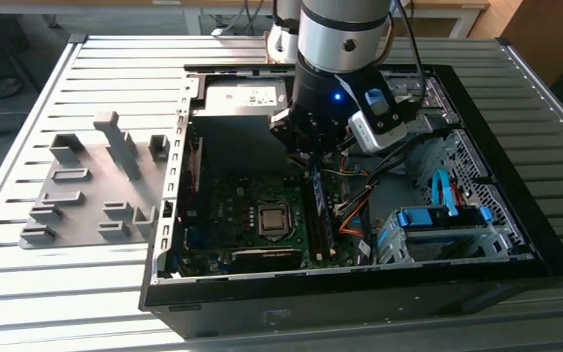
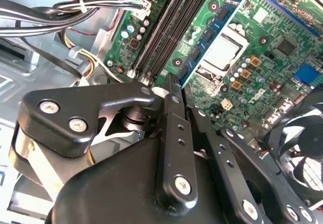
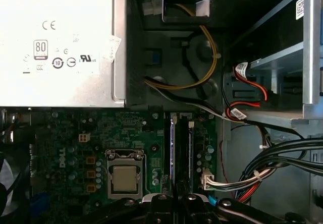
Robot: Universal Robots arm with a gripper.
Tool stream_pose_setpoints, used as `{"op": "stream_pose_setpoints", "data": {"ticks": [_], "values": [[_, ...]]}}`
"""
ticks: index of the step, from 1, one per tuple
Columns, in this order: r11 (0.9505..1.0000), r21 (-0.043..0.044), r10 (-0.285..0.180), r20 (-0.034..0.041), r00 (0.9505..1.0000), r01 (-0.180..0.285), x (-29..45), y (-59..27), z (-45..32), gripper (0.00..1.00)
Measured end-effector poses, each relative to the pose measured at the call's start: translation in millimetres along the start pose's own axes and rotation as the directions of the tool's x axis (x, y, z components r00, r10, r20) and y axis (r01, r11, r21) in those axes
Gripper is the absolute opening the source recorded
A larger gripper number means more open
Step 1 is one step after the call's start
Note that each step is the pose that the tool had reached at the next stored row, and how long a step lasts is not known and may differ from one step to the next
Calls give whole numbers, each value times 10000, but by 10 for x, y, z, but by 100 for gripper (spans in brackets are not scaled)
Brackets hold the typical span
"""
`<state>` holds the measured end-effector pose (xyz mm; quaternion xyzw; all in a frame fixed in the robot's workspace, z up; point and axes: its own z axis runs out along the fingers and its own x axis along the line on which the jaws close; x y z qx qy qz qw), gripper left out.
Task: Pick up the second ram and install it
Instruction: 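Insert the second ram into the second slot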
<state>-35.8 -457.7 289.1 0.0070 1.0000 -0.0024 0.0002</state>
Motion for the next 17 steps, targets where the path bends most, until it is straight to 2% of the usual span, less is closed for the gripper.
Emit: {"op": "stream_pose_setpoints", "data": {"ticks": [15, 17], "values": [[10000, 0, -6, -15, 10000, 6, -53, -39, 71, 14], [10000, 0, -8, -16, 10000, 8, -54, -39, 99, 14]]}}
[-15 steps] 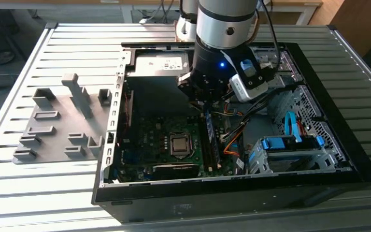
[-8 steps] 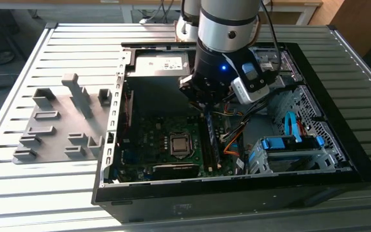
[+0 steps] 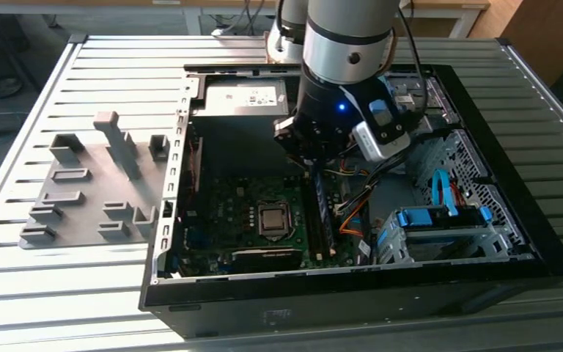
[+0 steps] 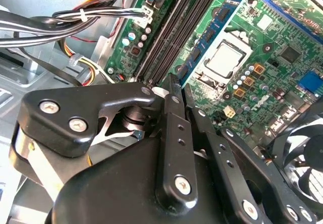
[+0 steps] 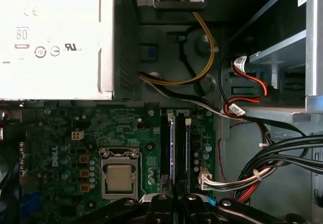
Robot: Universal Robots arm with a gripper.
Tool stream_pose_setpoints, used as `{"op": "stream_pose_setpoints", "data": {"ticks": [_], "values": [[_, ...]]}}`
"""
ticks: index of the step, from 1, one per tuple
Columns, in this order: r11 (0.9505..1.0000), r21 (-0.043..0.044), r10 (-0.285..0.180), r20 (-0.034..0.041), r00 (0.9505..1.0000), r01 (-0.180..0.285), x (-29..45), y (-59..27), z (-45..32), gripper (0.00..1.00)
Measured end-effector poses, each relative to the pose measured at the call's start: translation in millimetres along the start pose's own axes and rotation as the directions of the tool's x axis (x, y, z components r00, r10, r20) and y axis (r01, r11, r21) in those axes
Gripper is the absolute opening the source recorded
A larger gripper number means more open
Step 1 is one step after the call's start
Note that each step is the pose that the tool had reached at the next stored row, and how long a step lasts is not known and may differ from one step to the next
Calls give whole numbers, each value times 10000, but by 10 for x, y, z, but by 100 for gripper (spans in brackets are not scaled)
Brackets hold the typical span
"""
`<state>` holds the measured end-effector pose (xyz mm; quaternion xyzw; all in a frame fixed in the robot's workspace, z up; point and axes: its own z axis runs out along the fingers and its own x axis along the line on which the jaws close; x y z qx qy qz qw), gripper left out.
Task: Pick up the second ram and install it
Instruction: 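Insert the second ram into the second slot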
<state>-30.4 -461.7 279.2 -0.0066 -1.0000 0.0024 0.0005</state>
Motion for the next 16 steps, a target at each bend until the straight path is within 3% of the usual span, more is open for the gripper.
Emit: {"op": "stream_pose_setpoints", "data": {"ticks": [4, 10, 16], "values": [[10000, 0, -3, -2, 10000, 3, 0, 0, 71, 14], [10000, 1, -4, -3, 10000, 4, -1, -27, 93, 14], [10000, -1, -3, -15, 10000, 3, -1, -36, 222, 14]]}}
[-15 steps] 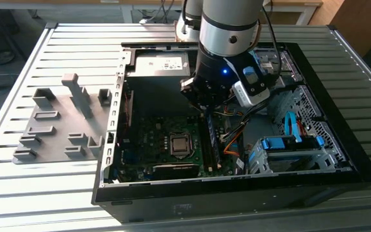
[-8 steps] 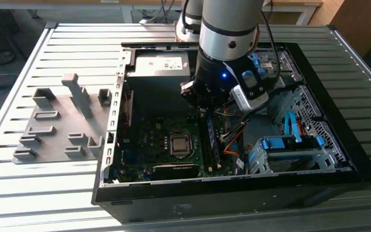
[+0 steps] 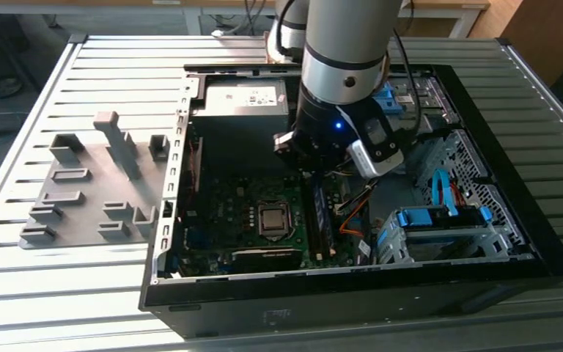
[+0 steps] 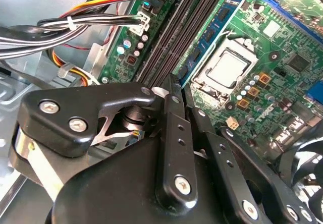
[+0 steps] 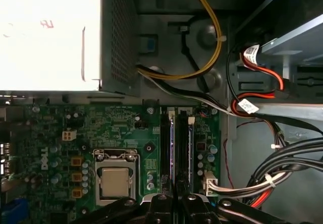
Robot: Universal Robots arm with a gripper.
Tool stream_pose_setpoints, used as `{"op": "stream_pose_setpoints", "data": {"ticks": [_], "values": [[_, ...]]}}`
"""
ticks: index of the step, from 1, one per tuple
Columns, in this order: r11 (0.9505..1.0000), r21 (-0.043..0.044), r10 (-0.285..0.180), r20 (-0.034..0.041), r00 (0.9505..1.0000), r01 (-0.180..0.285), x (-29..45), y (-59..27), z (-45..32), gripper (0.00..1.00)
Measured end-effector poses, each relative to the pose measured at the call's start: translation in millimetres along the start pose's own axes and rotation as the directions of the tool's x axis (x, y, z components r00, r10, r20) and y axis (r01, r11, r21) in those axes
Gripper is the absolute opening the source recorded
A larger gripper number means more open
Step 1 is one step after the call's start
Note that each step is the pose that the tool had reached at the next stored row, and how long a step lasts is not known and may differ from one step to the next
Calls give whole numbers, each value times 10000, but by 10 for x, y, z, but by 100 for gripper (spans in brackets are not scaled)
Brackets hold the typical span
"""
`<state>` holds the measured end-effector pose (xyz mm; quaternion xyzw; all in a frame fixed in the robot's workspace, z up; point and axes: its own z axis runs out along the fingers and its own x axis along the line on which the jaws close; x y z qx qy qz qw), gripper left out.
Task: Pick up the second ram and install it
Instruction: 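Insert the second ram into the second slot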
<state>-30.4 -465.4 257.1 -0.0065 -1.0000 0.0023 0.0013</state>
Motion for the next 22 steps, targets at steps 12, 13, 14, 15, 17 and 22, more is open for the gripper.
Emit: {"op": "stream_pose_setpoints", "data": {"ticks": [12, 13, 14, 15, 17, 22], "values": [[10000, 1, -44, -6, 10000, 44, -21, -36, 115, 14], [10000, 2, -37, -9, 10000, 37, -22, -41, 115, 14], [10000, 1, -35, -10, 10000, 35, -21, -46, 116, 14], [10000, 0, -32, -10, 10000, 32, -21, -50, 118, 14], [10000, 1, -29, -10, 10000, 29, -22, -58, 120, 14], [10000, 1, -29, -10, 10000, 29, -22, -61, 159, 14]]}}
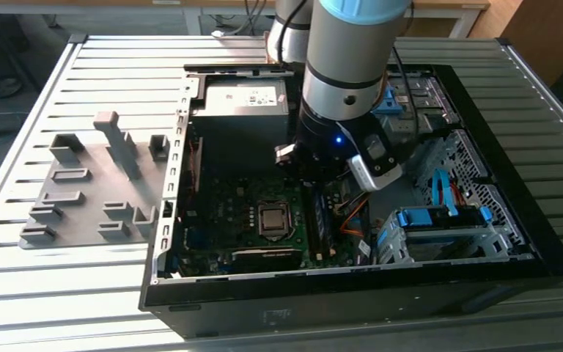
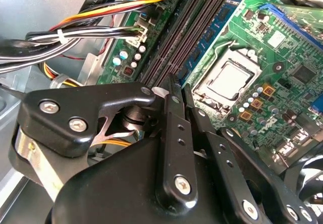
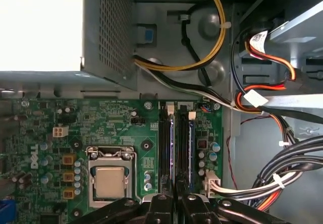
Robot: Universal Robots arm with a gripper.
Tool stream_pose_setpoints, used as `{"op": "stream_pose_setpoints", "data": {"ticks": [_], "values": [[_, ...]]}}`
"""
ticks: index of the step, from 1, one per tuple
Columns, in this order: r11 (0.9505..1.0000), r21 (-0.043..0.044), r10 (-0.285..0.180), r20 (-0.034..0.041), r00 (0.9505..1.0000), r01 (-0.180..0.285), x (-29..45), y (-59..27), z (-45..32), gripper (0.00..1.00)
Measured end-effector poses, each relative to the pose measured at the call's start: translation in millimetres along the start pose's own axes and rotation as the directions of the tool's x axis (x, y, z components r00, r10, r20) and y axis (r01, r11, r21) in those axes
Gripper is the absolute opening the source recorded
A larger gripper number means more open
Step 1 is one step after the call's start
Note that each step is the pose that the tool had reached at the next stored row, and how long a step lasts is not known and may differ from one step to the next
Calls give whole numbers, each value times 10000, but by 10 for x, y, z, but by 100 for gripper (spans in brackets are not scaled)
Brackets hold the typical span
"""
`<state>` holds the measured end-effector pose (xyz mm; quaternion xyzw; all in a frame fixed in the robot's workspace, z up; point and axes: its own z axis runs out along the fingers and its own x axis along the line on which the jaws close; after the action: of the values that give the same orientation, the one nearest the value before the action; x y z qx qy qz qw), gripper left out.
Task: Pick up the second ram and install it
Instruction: 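Insert the second ram into the second slot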
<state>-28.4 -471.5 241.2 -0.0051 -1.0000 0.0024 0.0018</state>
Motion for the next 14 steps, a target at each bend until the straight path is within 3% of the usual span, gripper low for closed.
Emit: {"op": "stream_pose_setpoints", "data": {"ticks": [14], "values": [[10000, 0, 0, -4, 10000, 0, -1, -55, 139, 14]]}}
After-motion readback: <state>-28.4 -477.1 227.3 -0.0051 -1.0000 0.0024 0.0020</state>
